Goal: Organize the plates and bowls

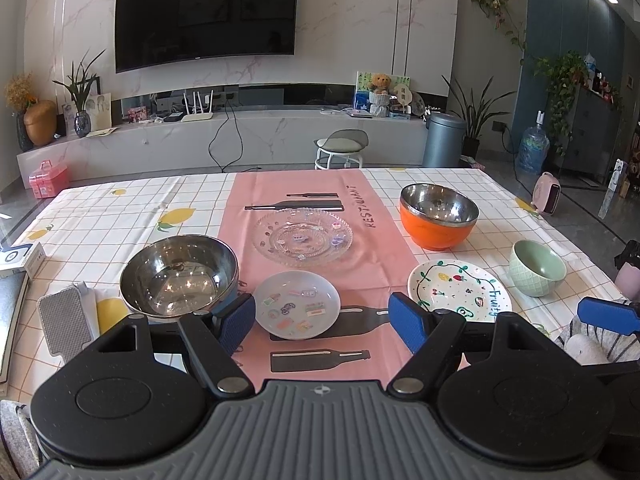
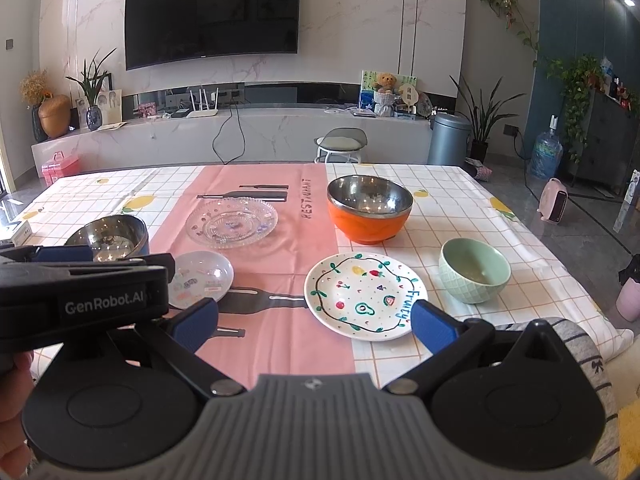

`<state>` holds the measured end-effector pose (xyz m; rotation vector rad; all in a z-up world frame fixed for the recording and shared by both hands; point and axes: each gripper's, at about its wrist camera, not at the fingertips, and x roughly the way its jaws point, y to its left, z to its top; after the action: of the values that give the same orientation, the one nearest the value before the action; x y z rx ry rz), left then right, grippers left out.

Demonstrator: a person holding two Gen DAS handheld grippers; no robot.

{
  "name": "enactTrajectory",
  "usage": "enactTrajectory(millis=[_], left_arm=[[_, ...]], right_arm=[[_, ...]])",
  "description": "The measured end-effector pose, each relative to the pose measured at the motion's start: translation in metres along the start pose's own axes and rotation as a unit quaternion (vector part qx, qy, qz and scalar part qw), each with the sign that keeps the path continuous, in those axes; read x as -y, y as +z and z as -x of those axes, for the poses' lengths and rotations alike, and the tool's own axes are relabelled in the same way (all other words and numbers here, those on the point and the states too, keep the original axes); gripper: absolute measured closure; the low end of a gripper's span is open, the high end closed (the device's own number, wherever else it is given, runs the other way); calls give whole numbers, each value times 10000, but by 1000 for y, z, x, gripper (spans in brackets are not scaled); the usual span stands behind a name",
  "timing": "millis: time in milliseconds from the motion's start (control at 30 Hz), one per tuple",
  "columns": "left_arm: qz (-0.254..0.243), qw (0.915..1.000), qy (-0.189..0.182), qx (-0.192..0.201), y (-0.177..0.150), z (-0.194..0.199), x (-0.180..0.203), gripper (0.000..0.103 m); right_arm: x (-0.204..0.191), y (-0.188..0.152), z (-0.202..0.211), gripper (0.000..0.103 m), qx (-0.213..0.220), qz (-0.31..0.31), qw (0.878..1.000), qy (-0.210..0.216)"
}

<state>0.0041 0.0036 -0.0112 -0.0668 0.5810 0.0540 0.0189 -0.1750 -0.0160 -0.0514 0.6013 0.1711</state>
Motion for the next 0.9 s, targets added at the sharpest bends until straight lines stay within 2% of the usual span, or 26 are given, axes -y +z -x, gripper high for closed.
enactTrajectory(millis=[667, 900], left_arm=[[-86, 9999, 73, -97, -6, 1, -5, 14], [-81, 9995, 266, -151, -4, -3, -7, 14]], right_arm=[[-1, -2, -5, 3, -108, -3, 9999, 4], [6, -3, -9, 3, -132, 3, 9999, -42]])
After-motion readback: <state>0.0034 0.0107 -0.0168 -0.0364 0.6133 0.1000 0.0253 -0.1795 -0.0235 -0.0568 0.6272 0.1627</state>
